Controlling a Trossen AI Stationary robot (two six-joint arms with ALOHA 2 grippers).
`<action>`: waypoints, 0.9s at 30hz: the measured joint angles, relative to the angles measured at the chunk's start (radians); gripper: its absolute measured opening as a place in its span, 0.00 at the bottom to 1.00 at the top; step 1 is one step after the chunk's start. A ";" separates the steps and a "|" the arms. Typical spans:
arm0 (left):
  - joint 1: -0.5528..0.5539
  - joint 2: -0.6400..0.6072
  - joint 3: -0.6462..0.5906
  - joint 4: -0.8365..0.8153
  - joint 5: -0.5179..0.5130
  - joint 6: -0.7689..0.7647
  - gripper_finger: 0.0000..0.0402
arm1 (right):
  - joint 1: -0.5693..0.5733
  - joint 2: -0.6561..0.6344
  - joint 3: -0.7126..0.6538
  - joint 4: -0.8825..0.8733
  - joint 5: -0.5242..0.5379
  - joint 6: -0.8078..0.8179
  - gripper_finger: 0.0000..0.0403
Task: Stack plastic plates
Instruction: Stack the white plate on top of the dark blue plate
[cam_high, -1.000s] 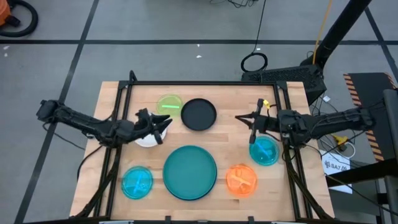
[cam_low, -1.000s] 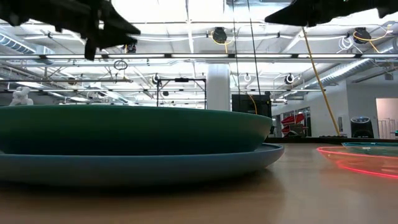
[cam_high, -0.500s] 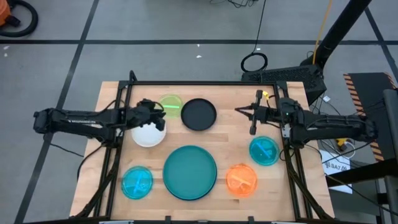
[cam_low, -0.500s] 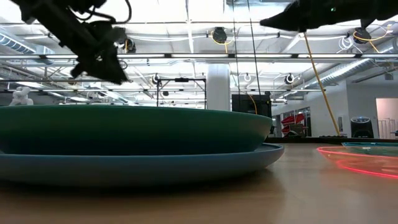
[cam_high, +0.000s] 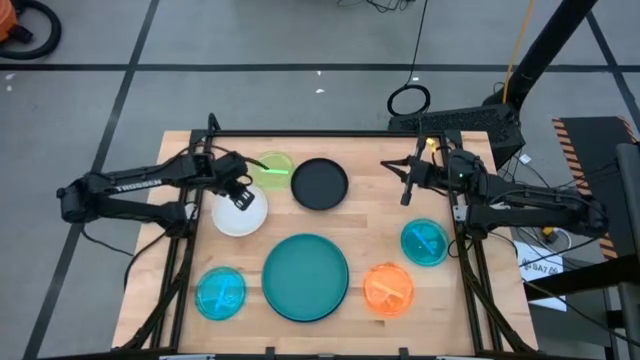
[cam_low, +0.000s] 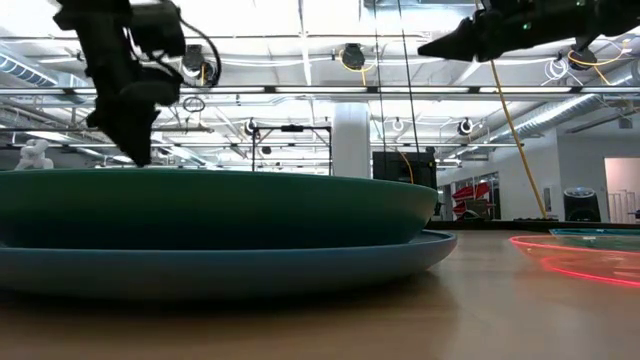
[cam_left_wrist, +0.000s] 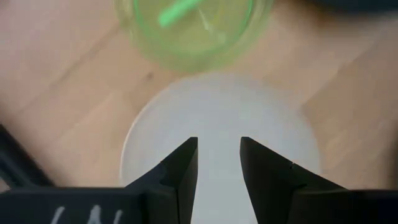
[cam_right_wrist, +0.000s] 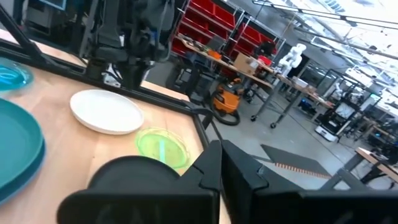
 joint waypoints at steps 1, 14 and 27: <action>0.010 0.016 0.000 -0.007 0.023 0.054 0.32 | -0.006 0.000 0.000 0.000 0.000 -0.007 0.01; 0.077 0.074 0.000 -0.035 0.119 0.501 0.32 | -0.097 0.000 0.000 -0.023 -0.079 -0.020 0.01; 0.290 0.078 -0.001 -0.006 0.116 0.712 0.32 | -0.146 0.000 0.000 -0.019 -0.079 -0.020 0.01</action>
